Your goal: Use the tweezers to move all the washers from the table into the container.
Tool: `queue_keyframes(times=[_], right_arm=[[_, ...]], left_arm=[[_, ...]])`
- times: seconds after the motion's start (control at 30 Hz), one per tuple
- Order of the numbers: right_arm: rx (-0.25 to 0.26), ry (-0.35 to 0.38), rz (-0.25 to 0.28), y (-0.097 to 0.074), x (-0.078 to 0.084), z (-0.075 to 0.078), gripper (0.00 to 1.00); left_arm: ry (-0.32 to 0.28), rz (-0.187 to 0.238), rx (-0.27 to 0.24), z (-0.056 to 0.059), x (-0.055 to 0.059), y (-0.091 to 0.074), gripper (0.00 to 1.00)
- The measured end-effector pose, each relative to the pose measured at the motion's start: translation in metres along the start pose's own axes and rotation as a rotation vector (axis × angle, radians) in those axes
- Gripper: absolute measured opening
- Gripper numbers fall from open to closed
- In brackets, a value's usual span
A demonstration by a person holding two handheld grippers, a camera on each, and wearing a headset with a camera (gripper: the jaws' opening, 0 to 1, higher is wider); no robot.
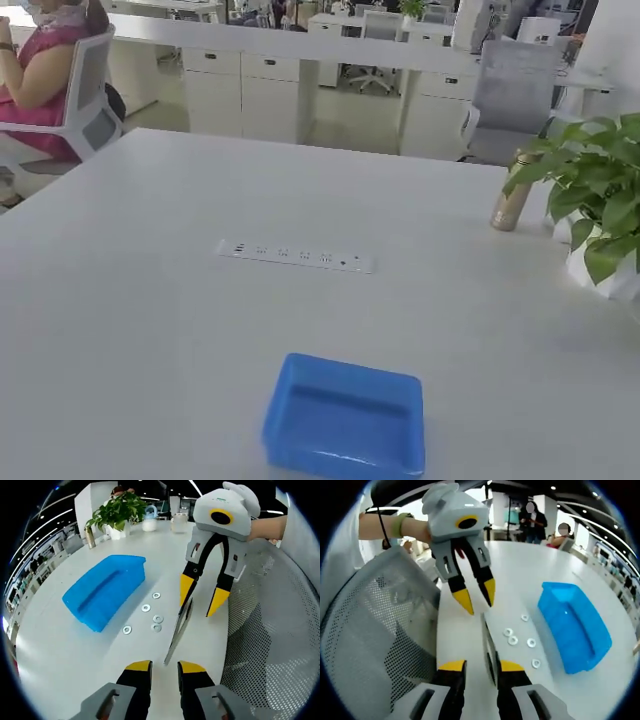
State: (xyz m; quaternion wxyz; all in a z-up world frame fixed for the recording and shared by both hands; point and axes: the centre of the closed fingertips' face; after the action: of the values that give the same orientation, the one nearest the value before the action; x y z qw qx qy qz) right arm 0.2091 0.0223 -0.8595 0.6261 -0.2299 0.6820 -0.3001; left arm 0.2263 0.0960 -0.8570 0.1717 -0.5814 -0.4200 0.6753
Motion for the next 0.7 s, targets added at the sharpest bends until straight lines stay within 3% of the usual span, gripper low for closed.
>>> queue_keyframes(times=[0.1,0.17,0.37,0.5,0.57,0.7], right_arm=[[-0.005,-0.010,0.005,0.0002,-0.0025,0.0014,0.19],[-0.008,-0.010,0.004,0.0009,-0.0032,0.0015,0.19],[0.002,-0.034,-0.003,0.0019,-0.0045,0.0047,0.17],[0.010,-0.031,0.000,0.0035,-0.0056,0.0068,0.16],[0.013,-0.028,0.002,0.0042,-0.0062,0.0069,0.15],[0.016,-0.031,0.007,0.0051,-0.0080,0.0086,0.15]], left_arm=[[0.048,-0.038,-0.003,-0.0009,0.0042,0.0012,0.18],[0.062,-0.040,0.004,0.0009,0.0046,0.0023,0.17],[0.070,-0.023,0.023,0.0026,0.0029,0.0035,0.11],[0.101,-0.006,0.046,0.0072,0.0001,0.0069,0.01],[0.120,-0.007,0.040,0.0051,-0.0007,0.0078,0.00],[0.103,-0.005,0.053,0.0043,-0.0006,0.0074,0.00]])
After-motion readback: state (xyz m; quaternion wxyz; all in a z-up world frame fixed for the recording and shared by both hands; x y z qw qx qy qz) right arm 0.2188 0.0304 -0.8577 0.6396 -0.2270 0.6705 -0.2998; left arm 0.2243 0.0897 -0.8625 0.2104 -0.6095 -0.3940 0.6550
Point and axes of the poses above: the centre of the closed fingertips' face, and the gripper's own axes: y roughly forward along the fingers, z roughly to its right, x roughly out of its underside, and after that the axes turned 6 degrees about z, right-handed
